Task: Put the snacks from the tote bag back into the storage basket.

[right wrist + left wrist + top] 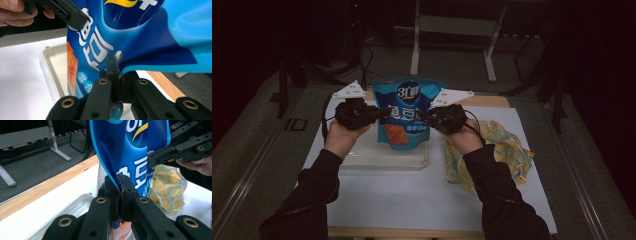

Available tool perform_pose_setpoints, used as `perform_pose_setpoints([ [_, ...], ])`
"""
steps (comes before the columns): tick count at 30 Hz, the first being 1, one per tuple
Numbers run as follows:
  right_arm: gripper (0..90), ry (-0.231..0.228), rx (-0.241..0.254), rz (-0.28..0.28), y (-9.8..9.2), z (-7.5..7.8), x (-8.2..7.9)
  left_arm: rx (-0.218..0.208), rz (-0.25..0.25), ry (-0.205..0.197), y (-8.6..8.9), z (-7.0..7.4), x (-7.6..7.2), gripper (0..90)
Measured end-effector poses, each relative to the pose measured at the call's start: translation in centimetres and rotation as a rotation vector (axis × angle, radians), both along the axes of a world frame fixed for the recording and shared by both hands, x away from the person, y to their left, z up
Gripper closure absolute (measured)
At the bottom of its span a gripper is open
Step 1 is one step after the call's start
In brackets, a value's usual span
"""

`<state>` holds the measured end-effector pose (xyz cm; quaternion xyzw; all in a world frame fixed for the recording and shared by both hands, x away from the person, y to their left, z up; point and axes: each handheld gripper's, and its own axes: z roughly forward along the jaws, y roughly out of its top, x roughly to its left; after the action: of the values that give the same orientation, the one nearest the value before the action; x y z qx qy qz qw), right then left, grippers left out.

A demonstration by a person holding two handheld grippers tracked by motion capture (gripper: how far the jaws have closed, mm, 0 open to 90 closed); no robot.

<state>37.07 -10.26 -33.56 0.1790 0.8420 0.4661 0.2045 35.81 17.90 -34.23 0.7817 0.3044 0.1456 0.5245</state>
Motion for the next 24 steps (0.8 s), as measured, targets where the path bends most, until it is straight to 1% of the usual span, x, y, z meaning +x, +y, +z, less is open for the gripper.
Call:
perform_pose_setpoints([
  [6, 88.7, 0.001, -0.003, 0.03, 2.5, -0.2, -0.2, -0.005, 0.024, 0.004, 2.4, -0.2, -0.8, 88.1],
  [7, 88.7, 0.001, -0.003, 0.03, 2.5, -0.2, -0.2, -0.005, 0.024, 0.004, 2.4, -0.2, -0.8, 88.1],
  [8, 88.7, -0.001, -0.006, 0.035, 2.9, -0.2, -0.2, -0.005, 0.024, 0.004, 2.4, -0.2, -0.8, 88.1],
  [9, 88.7, -0.004, -0.005, 0.045, 3.7, -0.2, -0.3, -0.007, 0.032, 0.001, 3.6, -0.3, -1.1, 88.1],
  [12, 88.7, -0.006, -0.004, 0.046, 4.7, -0.4, -0.4, -0.006, 0.039, 0.0, 4.4, -0.5, -1.2, 88.1],
  [14, 88.7, -0.006, -0.004, 0.046, 4.9, -0.5, -0.4, -0.006, 0.039, 0.0, 4.4, -0.5, -1.2, 88.1],
  [15, 88.7, -0.006, -0.004, 0.046, 4.9, -0.5, -0.4, -0.014, 0.04, 0.002, 4.9, -0.9, -1.2, 88.1],
  [18, 88.6, 0.007, -0.006, 0.043, 5.6, -1.2, -0.3, -0.019, 0.036, 0.008, 5.3, -1.7, -1.1, 88.1],
  [20, 88.6, 0.009, -0.014, 0.041, 5.9, -1.7, -0.2, -0.033, 0.04, 0.019, 5.6, -2.4, -0.9, 88.1],
  [22, 88.7, 0.012, -0.014, 0.041, 6.1, -2.2, 0.0, -0.031, 0.046, 0.019, 5.6, -2.9, -0.8, 88.1],
  [24, 88.7, 0.03, -0.007, 0.04, 6.2, -2.8, 0.3, -0.024, 0.044, 0.024, 5.7, -3.5, -0.6, 88.1],
])
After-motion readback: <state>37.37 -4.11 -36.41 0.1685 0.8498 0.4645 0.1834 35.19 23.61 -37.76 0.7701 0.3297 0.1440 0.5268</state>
